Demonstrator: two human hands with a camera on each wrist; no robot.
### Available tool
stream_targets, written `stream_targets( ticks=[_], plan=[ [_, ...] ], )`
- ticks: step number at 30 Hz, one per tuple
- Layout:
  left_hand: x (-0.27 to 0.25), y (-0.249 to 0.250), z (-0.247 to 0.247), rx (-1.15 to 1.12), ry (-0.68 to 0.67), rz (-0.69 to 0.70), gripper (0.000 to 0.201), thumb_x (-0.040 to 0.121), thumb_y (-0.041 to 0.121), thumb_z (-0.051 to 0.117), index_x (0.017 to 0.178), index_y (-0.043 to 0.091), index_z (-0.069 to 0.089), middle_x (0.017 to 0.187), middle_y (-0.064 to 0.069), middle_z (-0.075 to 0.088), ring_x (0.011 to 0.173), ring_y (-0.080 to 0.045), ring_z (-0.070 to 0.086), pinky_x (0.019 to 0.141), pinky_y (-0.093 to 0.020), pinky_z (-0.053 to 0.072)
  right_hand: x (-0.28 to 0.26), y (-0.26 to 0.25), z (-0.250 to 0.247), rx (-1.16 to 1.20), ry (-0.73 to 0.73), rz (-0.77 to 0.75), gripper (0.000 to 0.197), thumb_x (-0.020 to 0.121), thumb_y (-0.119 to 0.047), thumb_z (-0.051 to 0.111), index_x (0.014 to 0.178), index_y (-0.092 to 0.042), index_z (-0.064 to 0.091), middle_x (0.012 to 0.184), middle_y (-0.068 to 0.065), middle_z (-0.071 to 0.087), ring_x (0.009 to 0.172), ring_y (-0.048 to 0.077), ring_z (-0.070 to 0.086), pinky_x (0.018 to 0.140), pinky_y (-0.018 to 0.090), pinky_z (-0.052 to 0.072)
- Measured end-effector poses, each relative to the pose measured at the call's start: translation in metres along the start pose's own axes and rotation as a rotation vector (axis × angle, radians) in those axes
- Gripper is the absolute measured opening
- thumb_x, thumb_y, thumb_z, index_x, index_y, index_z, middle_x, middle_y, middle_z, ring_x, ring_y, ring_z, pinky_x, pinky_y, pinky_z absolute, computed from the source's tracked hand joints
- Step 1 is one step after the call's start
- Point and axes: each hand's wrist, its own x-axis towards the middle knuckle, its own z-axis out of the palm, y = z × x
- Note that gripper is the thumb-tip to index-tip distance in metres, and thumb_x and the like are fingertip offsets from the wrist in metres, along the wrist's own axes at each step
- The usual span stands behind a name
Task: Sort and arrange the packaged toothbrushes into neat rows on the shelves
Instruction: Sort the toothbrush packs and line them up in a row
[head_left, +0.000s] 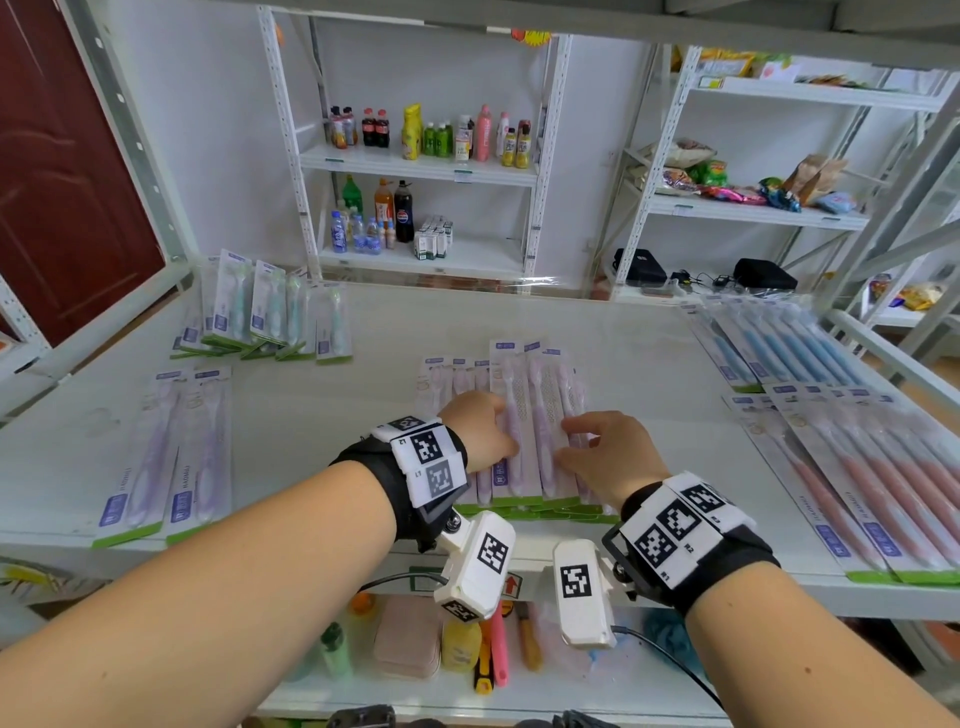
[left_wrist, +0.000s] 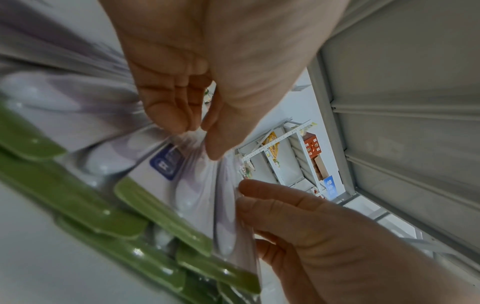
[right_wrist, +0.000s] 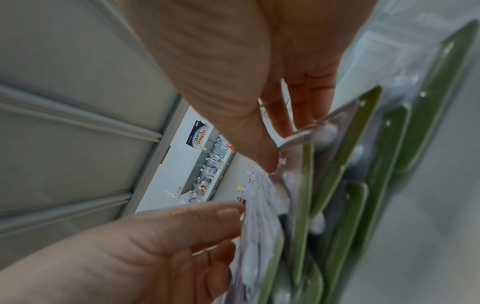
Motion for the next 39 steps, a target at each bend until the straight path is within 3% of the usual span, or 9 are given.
stream_targets(
  ticks=[2, 5, 7, 10, 15, 21, 26, 29, 39],
  plan=[
    [0.001, 0.0, 0.003, -0.027, 0.006, 0.034, 0.056, 0.084, 0.022, 0.062, 0.136, 0.011, 0.045, 0.125, -0.008, 0.057, 0.106, -0.022, 0.06, 0.09, -0.029, 0.046, 0.001, 0.0, 0.001, -0.022, 0.004, 0.003, 0.036, 0.085, -0.011, 0.061, 0.12, -0.019, 0.063, 0.126, 0.005, 0.059, 0.049, -0.001, 0.049, 0.034, 0.003, 0.032],
    [0.002, 0.002, 0.008, -0.006, -0.036, 0.081, 0.065, 0.083, 0.024, 0.062, 0.143, 0.018, 0.037, 0.133, -0.006, 0.052, 0.109, -0.025, 0.061, 0.09, -0.035, 0.049, 0.001, -0.002, 0.0, -0.081, -0.003, 0.006, 0.033, 0.086, -0.012, 0.057, 0.117, -0.02, 0.065, 0.122, 0.003, 0.062, 0.057, 0.005, 0.058, 0.048, 0.005, 0.04],
    [0.003, 0.002, 0.01, 0.059, -0.047, 0.129, 0.056, 0.082, 0.024, 0.063, 0.135, 0.016, 0.046, 0.136, -0.009, 0.048, 0.116, -0.026, 0.054, 0.092, -0.037, 0.045, 0.0, -0.004, -0.002, -0.133, -0.006, 0.0, 0.033, 0.086, -0.013, 0.056, 0.116, -0.02, 0.065, 0.124, -0.001, 0.061, 0.078, 0.006, 0.061, 0.063, 0.006, 0.04],
    [0.002, 0.001, 0.011, 0.095, -0.035, 0.162, 0.034, 0.081, 0.024, 0.064, 0.112, 0.012, 0.056, 0.127, -0.011, 0.051, 0.107, -0.023, 0.051, 0.089, -0.034, 0.041, 0.0, -0.005, -0.003, -0.171, -0.01, -0.004, 0.032, 0.086, -0.015, 0.056, 0.116, -0.02, 0.066, 0.127, -0.003, 0.059, 0.107, 0.014, 0.058, 0.079, 0.014, 0.036],
    [0.003, 0.002, 0.011, 0.106, -0.012, 0.177, 0.025, 0.078, 0.022, 0.065, 0.091, 0.023, 0.044, 0.102, -0.005, 0.051, 0.092, -0.021, 0.054, 0.083, -0.034, 0.046, 0.001, -0.007, -0.001, -0.198, -0.002, 0.014, 0.029, 0.087, -0.015, 0.056, 0.113, -0.018, 0.067, 0.121, -0.003, 0.059, 0.106, 0.016, 0.058, 0.083, 0.021, 0.043],
    [0.002, 0.003, 0.011, 0.122, -0.024, 0.181, 0.016, 0.078, 0.023, 0.064, 0.086, 0.013, 0.055, 0.098, -0.009, 0.056, 0.092, -0.026, 0.057, 0.08, -0.035, 0.047, 0.003, -0.006, -0.004, -0.199, -0.046, 0.003, 0.032, 0.086, -0.015, 0.057, 0.116, -0.019, 0.066, 0.124, -0.001, 0.057, 0.111, 0.016, 0.056, 0.082, 0.018, 0.038],
    [0.004, 0.004, 0.012, 0.092, -0.028, 0.151, 0.033, 0.079, 0.022, 0.065, 0.107, 0.006, 0.061, 0.102, -0.008, 0.056, 0.089, -0.025, 0.057, 0.071, -0.027, 0.043, 0.003, -0.005, -0.005, -0.147, -0.063, 0.01, 0.037, 0.084, -0.014, 0.058, 0.118, -0.023, 0.064, 0.13, -0.001, 0.057, 0.11, 0.017, 0.059, 0.083, 0.018, 0.04],
    [0.006, 0.003, 0.013, 0.067, -0.024, 0.135, 0.046, 0.078, 0.021, 0.065, 0.117, -0.002, 0.055, 0.116, -0.017, 0.057, 0.1, -0.03, 0.059, 0.072, -0.026, 0.038, 0.003, -0.005, -0.006, -0.129, -0.068, 0.01, 0.038, 0.083, -0.014, 0.058, 0.119, -0.024, 0.063, 0.132, -0.001, 0.057, 0.111, 0.016, 0.058, 0.084, 0.018, 0.039],
    [0.005, 0.002, 0.01, 0.02, -0.034, 0.114, 0.063, 0.08, 0.025, 0.066, 0.139, 0.015, 0.044, 0.139, -0.007, 0.046, 0.114, -0.021, 0.054, 0.091, -0.028, 0.045, 0.002, -0.005, -0.007, -0.136, -0.06, -0.001, 0.038, 0.084, -0.014, 0.059, 0.12, -0.023, 0.063, 0.132, -0.001, 0.056, 0.114, 0.017, 0.057, 0.086, 0.018, 0.038]
  ],
)
